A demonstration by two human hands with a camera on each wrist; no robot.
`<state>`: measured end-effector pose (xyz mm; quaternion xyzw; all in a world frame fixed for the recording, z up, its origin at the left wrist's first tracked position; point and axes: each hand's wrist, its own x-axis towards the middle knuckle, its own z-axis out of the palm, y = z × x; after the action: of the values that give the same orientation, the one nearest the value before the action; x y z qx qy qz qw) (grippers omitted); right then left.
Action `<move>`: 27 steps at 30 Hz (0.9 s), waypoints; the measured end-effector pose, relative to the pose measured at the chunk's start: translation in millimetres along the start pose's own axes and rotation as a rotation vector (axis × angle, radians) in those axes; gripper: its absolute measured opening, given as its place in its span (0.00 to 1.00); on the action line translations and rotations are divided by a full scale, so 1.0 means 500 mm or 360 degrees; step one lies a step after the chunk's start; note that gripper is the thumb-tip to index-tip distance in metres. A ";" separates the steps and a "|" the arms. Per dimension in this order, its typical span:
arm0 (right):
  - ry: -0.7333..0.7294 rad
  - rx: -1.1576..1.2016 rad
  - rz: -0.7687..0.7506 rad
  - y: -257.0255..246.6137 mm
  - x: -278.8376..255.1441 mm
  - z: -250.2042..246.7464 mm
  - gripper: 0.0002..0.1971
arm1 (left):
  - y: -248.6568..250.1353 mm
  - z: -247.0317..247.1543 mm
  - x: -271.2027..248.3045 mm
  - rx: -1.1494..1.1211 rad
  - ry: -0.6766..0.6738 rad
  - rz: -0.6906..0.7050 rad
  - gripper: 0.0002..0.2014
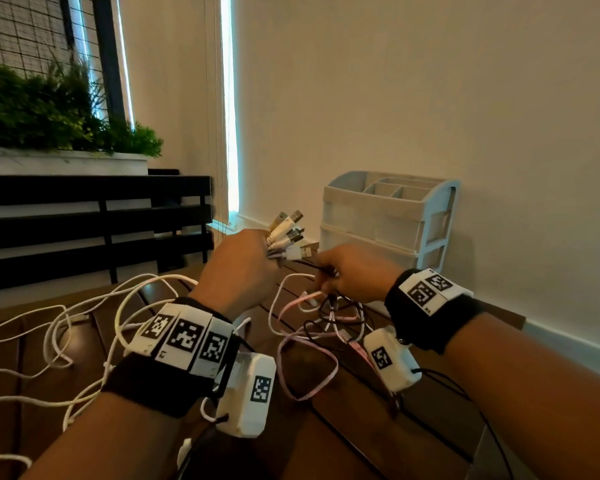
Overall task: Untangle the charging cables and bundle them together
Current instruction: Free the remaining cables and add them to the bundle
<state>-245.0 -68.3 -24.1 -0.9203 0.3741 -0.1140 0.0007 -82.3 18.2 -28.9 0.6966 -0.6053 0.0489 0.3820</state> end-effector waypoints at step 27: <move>0.0114 -0.0105 0.0147 0.019 0.020 0.056 0.05 | 0.000 -0.030 0.005 -0.0333 0.0109 -0.0155 0.08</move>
<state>-238.9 -84.3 -49.9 -0.8970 0.4195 -0.1343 -0.0378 -75.6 25.0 -17.1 0.6793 -0.5593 -0.0095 0.4750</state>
